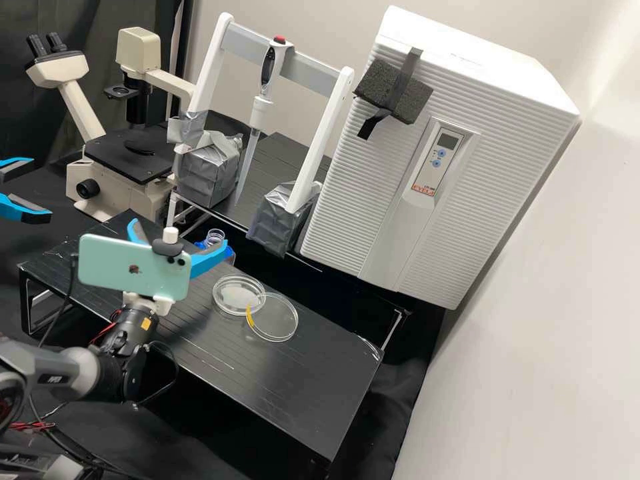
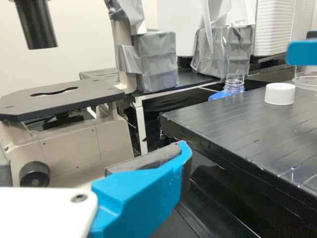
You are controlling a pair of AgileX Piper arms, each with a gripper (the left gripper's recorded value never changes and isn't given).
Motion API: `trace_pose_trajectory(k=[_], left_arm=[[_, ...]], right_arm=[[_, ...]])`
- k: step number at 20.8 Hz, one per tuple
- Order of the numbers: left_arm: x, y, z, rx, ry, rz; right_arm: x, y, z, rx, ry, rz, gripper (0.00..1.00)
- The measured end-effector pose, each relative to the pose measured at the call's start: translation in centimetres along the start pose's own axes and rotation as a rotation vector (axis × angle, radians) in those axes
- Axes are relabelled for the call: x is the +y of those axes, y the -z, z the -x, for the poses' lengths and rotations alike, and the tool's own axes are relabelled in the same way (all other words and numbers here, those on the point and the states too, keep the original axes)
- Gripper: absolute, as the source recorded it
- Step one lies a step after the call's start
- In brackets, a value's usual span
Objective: Close the bottle
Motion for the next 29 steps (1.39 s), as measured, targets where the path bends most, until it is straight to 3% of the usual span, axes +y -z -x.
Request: trace_pose_trajectory(k=[7,10,14,19,20,29], left_arm=[[0.4,-0.1,-0.98,-0.042,-0.003,-0.014],[0.4,-0.2,-1.02,-0.046,-0.003,-0.014],[0.3,-0.2,-0.99,-0.046,-0.001,-0.013],[0.3,-0.1,-0.89,-0.037,-0.002,-0.011],[0.3,-0.1,-0.89,-0.037,-0.002,-0.011],[0.3,0.0,-0.87,-0.035,-0.002,-0.011]], right_arm=[[-2.0,0.3,0.5,0.051,0.094,-0.011,1.00],[-2.7,0.1,0.2,0.047,0.130,-0.001,1.00],[-3.1,-0.7,-0.3,-0.001,0.139,-0.003,1.00],[-2.8,-0.7,-0.8,0.000,0.125,0.002,1.00],[-2.7,-0.7,-0.8,0.001,0.124,0.003,0.00],[-3.0,-1.1,-1.0,-0.017,0.142,-0.007,0.00]])
